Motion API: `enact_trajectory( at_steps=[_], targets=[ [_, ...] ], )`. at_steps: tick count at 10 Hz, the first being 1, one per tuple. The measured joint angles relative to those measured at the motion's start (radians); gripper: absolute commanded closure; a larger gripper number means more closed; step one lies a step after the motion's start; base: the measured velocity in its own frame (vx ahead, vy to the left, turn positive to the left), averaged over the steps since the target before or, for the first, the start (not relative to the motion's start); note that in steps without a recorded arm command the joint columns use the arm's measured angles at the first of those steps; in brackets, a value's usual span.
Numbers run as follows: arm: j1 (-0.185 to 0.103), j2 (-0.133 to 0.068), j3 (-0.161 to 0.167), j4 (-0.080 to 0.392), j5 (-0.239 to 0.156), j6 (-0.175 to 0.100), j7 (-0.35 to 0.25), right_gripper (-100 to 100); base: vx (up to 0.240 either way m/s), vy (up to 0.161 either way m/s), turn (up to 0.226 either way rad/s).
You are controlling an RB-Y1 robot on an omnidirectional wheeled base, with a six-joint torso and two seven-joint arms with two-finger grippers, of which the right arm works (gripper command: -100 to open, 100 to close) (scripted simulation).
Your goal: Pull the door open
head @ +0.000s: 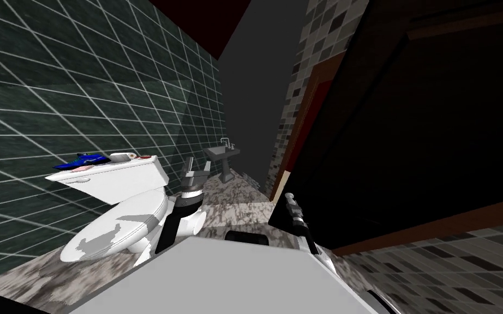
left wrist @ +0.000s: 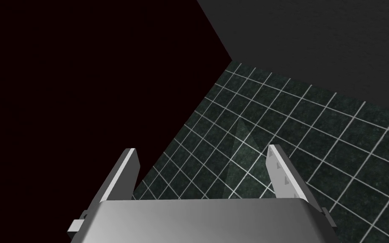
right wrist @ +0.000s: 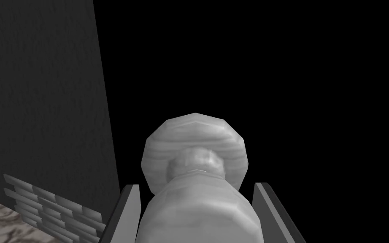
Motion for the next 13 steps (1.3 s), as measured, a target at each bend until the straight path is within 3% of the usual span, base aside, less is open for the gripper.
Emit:
enact_trajectory(
  at_steps=[2, 4, 7, 9, 13],
  targets=[
    [0.006, -0.018, 0.024, -0.001, 0.013, -0.019, -0.026, 100, -0.235, -0.055, 0.084],
    [0.028, -0.039, 0.052, -0.032, 0.028, -0.025, -0.049, 100, -0.241, -0.052, 0.078],
    [0.038, -0.066, 0.097, -0.021, 0.052, -0.057, -0.098, 100, -0.220, -0.040, 0.063],
    [0.050, -0.071, 0.111, -0.031, 0.059, -0.060, -0.109, 100, -0.117, -0.043, 0.070],
    [0.073, -0.110, 0.151, -0.029, 0.079, -0.115, -0.155, 100, -0.198, -0.062, 0.105]
  ],
)
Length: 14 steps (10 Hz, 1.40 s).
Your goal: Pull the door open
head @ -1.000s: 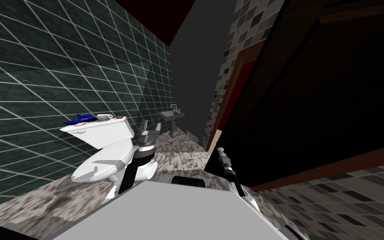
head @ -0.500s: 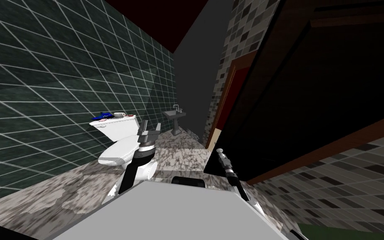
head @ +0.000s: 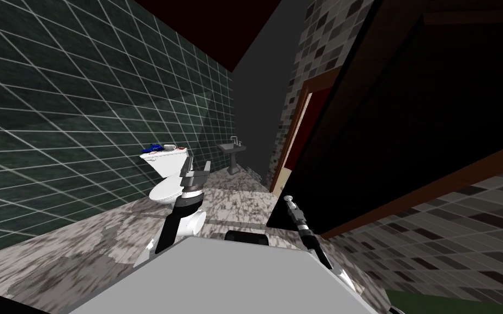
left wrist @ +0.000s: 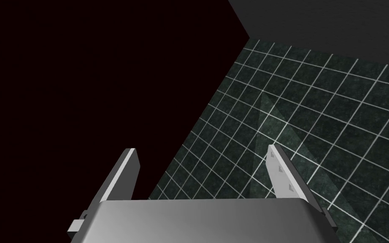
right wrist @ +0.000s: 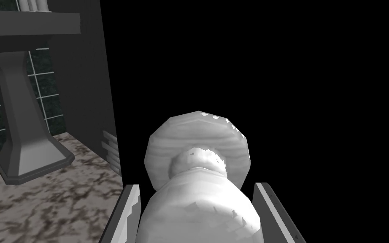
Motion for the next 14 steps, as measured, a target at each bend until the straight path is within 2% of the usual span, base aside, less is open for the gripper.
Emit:
enact_trajectory(
  at_steps=[4, 8, 9, 12, 14],
  targets=[
    [0.041, -0.041, 0.046, -0.010, 0.023, -0.056, -0.047, 100, -0.173, -0.057, 0.078],
    [0.047, -0.051, 0.056, 0.000, 0.029, -0.080, -0.063, 100, -0.168, -0.064, 0.142],
    [0.042, -0.052, 0.060, 0.019, 0.032, -0.097, -0.071, 100, -0.198, -0.085, 0.165],
    [0.064, -0.064, 0.074, 0.015, 0.041, -0.121, -0.085, 100, -0.189, -0.091, 0.151],
    [0.067, -0.072, 0.079, 0.027, 0.045, -0.142, -0.096, 100, -0.207, -0.043, 0.110]
  ],
)
